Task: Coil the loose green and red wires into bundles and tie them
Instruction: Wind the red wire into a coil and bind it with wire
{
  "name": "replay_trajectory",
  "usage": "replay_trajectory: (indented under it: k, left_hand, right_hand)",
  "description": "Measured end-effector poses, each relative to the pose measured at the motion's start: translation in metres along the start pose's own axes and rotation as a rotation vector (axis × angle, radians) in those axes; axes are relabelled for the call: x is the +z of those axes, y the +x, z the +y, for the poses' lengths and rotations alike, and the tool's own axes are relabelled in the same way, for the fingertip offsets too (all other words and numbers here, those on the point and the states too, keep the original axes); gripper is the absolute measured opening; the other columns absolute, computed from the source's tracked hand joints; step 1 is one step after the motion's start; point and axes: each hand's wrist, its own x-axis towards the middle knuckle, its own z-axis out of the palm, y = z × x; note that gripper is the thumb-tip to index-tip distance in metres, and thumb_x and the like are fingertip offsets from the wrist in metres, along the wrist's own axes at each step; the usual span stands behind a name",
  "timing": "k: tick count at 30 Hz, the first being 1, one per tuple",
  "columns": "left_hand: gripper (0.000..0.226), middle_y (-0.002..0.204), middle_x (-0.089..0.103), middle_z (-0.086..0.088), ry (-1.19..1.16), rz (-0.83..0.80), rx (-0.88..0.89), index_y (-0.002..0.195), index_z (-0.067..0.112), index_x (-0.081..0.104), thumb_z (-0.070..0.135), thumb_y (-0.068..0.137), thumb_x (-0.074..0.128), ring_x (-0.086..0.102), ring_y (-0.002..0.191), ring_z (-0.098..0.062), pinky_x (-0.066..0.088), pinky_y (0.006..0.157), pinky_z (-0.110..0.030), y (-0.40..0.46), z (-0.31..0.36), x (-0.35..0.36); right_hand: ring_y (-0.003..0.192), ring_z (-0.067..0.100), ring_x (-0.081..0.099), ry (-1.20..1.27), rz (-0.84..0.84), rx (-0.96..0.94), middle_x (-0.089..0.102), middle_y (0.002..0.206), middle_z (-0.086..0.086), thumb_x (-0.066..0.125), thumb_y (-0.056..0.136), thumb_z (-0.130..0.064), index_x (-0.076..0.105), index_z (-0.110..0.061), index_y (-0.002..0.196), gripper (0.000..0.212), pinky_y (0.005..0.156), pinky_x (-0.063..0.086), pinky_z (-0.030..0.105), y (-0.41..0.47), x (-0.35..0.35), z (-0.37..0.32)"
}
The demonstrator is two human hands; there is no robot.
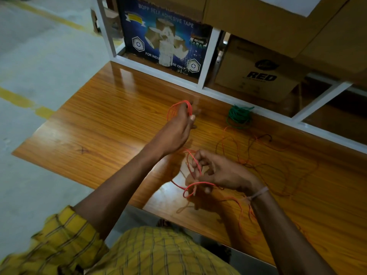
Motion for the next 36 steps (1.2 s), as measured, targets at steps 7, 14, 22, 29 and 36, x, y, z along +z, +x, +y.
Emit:
replay_trajectory:
  k: [7, 14, 22, 29, 36]
  left_hand:
    - [0.04, 0.081, 0.07, -0.001, 0.278, -0.3, -0.01, 0.145, 0.012, 0.04, 0.039, 0.116, 0.035, 0.069, 0.08, -0.026, 0.056, 0.078, -0.049, -0.015, -0.015, -0.005]
    - [0.036, 0.07, 0.044, -0.003, -0.241, -0.572, -0.226, 0.133, 0.012, 0.058, 0.04, 0.114, 0.046, 0.04, 0.057, -0.012, 0.044, 0.058, -0.027, -0.021, 0.002, -0.026]
    - [0.028, 0.068, 0.051, 0.002, -0.235, -0.143, -0.267, 0.101, 0.016, 0.057, 0.033, 0.116, 0.041, 0.046, 0.061, -0.017, 0.04, 0.058, -0.035, -0.017, -0.023, -0.036]
    - [0.03, 0.062, 0.044, 0.005, -0.373, -0.202, -0.396, 0.101, 0.011, 0.053, 0.03, 0.117, 0.037, 0.04, 0.053, -0.009, 0.039, 0.055, -0.03, -0.023, -0.037, -0.027]
    - [0.029, 0.056, 0.019, 0.001, -1.153, -0.414, -0.297, 0.101, 0.012, 0.054, 0.026, 0.116, 0.033, 0.016, 0.045, -0.01, 0.042, 0.051, -0.024, -0.038, -0.014, -0.031]
  right_hand:
    - [0.079, 0.012, 0.066, -0.169, 0.414, -0.097, 0.065, 0.088, 0.005, 0.059, 0.101, -0.003, 0.063, -0.007, 0.093, 0.01, 0.073, 0.056, 0.035, -0.003, -0.035, -0.013]
    - [0.082, 0.022, 0.061, -0.588, 0.591, -0.2, 0.052, 0.097, -0.005, 0.049, 0.104, -0.018, 0.044, -0.032, 0.104, 0.015, 0.068, 0.057, 0.053, 0.021, -0.034, -0.008]
    - [0.059, 0.005, 0.061, -0.672, 0.445, -0.043, 0.063, 0.067, -0.001, 0.043, 0.1, -0.071, 0.067, -0.014, 0.081, 0.065, 0.057, 0.05, 0.04, 0.02, -0.032, -0.009]
    - [0.051, 0.011, 0.034, 0.168, 0.439, -0.239, 0.042, 0.052, -0.008, 0.044, 0.104, -0.058, 0.067, 0.008, 0.081, 0.074, 0.053, 0.033, 0.021, 0.013, -0.057, -0.009]
    - [0.061, 0.025, 0.052, -0.054, 0.807, -0.04, 0.054, 0.065, 0.012, 0.047, 0.104, -0.064, 0.075, -0.018, 0.08, 0.059, 0.064, 0.034, 0.034, 0.039, -0.081, 0.016]
